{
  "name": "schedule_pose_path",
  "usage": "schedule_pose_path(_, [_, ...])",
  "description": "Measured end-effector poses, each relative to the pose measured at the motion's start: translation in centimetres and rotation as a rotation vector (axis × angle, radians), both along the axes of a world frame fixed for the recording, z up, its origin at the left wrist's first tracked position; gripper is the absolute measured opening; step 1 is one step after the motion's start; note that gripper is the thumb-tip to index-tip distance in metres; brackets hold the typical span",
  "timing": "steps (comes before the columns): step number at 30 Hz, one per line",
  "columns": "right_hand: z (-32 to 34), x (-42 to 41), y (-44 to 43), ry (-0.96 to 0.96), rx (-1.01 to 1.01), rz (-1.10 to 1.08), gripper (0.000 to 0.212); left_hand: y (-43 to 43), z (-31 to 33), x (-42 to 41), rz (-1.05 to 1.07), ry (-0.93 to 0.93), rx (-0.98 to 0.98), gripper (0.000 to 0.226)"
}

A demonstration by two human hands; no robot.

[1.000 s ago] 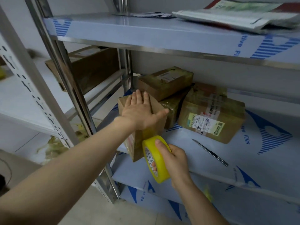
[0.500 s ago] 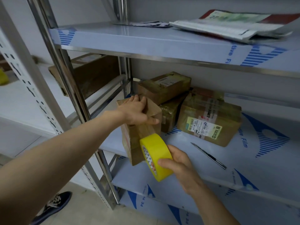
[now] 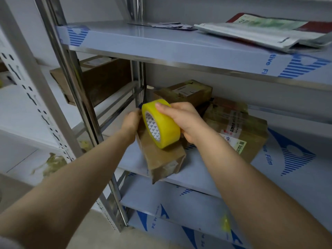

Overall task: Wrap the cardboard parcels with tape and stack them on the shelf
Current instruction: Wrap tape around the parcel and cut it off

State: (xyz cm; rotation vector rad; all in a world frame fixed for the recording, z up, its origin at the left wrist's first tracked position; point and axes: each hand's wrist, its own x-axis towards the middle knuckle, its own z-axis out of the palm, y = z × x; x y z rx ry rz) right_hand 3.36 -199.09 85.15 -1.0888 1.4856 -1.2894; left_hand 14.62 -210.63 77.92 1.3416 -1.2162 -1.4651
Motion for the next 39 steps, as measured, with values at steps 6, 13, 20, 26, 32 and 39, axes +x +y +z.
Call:
schedule_pose_path(6, [-1.3, 0.2, -3.9, 0.004, 0.094, -0.122, 0.043, -1.5, -3.3, 0.5, 0.001, 0.074, -0.055, 0.031])
schedule_pose_path(13, [-2.0, 0.1, -2.4, -0.161, 0.097, -0.092, 0.040, -1.7, -3.9, 0.0, -0.023, -0.142, -0.210, 0.026])
schedule_pose_path(20, [-0.4, -1.0, 5.2, -0.023, 0.095, -0.034, 0.022, -1.3, -3.8, -0.1, -0.028, -0.183, -0.256, 0.026])
schedule_pose_path(26, [-1.3, -0.9, 10.4, 0.066, 0.117, -0.025, 0.027, -1.2, -3.7, -0.4, -0.007, -0.155, -0.229, 0.028])
schedule_pose_path(32, [-4.7, -0.3, 11.4, -0.007, 0.142, -0.123, 0.026, -1.1, -3.9, -0.7, 0.019, -0.084, -0.210, 0.027])
schedule_pose_path(39, [-8.1, 0.5, 12.0, -0.040, 0.153, -0.197, 0.033, -0.9, -3.9, -0.8, 0.049, -0.017, -0.195, 0.022])
